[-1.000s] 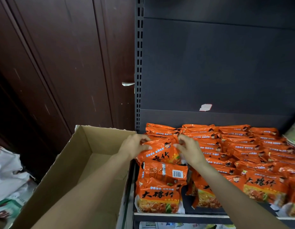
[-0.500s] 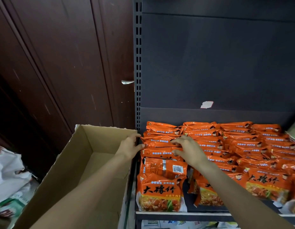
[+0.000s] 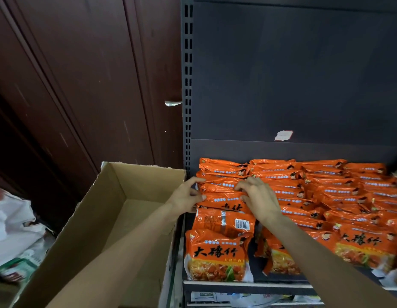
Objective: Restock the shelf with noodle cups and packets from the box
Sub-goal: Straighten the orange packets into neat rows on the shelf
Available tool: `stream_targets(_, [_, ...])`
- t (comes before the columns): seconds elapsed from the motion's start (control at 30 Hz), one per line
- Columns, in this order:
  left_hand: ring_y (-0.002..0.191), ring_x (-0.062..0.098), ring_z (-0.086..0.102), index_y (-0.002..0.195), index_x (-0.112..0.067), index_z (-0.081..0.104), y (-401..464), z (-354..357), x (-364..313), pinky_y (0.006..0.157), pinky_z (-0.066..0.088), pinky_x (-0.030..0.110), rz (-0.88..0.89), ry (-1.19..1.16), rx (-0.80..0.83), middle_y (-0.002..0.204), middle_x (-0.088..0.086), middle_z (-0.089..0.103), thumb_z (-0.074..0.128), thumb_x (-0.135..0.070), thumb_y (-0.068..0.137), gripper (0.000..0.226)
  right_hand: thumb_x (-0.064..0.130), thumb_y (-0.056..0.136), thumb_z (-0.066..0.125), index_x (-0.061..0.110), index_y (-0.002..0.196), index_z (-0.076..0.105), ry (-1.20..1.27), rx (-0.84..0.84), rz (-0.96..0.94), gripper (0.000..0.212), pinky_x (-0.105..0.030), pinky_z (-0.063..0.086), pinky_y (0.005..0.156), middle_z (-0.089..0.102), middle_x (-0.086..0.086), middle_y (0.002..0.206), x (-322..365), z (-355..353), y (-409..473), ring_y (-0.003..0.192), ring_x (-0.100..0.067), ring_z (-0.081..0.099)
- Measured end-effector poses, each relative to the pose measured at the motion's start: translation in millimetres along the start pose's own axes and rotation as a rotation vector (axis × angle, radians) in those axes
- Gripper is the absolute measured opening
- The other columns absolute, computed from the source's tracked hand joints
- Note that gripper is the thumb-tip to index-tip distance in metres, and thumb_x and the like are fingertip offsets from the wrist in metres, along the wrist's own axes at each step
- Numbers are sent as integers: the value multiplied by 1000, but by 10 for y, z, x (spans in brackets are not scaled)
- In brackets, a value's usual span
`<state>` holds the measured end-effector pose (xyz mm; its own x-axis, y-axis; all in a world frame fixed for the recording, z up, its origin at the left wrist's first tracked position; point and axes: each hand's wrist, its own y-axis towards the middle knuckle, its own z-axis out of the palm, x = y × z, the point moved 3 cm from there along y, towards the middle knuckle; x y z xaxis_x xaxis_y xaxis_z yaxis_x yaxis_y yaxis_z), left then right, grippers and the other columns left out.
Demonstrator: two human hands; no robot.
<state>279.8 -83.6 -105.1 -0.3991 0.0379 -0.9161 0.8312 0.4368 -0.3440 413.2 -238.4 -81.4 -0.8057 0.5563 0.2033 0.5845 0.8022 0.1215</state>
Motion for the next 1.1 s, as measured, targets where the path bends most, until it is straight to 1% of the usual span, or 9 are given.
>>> stream_targets(0.17, [102,19,62,130,-28,42,-30,17,4,78,56,37,9,-28,-32,109,6,63,58,-11,91,46,19,88,62,28,124,54,-13,93,28,39,-34,35,105,52,5,122,-45,6,-33,120,-16,44])
stream_targets(0.27, [100,18,61,130,-27,40,-113,-52,-11,75,54,31,51,42,-139,107,5,64,60,-16,90,46,21,89,60,27,130,51,20,24,-9,42,-32,34,106,50,6,126,-34,-51,-112,120,-14,42])
stream_targets(0.37, [98,15,61,120,-21,47,-217,-111,-13,84,53,33,88,209,-221,102,2,66,63,-21,89,36,26,90,60,25,125,55,148,32,-60,36,-31,41,101,53,7,123,50,-83,-221,117,-12,48])
stream_targets(0.5, [93,16,63,113,-14,59,-332,-31,21,87,50,31,23,352,-124,108,7,67,62,-22,90,25,33,86,65,26,112,62,233,202,-45,28,-32,51,84,59,8,106,118,-17,-323,100,-11,58])
stream_targets(0.67, [95,16,63,120,-12,54,-486,77,46,77,51,26,7,268,-220,106,5,67,63,-14,89,33,29,87,64,21,110,64,255,202,-66,24,-33,51,81,59,5,102,123,-13,-374,93,-13,58])
stream_targets(0.8, [95,17,62,121,-12,52,-585,123,62,85,54,36,0,252,-298,98,4,68,66,-10,85,38,22,94,54,19,112,65,257,146,-56,21,-30,51,82,65,0,109,163,-59,-382,96,-15,61])
stream_targets(0.87, [94,20,63,113,-13,53,-609,121,49,85,54,38,-26,248,-321,97,8,68,70,-10,82,36,22,93,55,21,115,64,233,145,-38,23,-31,52,83,67,0,110,196,-70,-391,96,-15,63])
stream_targets(1.0, [81,19,65,94,-13,51,-679,98,23,71,53,28,-21,278,-294,89,9,68,73,-11,80,27,26,90,61,24,123,60,151,176,6,33,-34,52,83,66,1,112,245,-78,-402,101,-17,62])
stream_targets(1.1, [76,17,67,108,-12,50,-756,91,37,69,53,25,31,247,-221,90,7,68,71,-10,81,35,30,90,61,28,122,60,67,234,19,33,-32,51,83,63,3,121,294,-54,-434,107,-18,60])
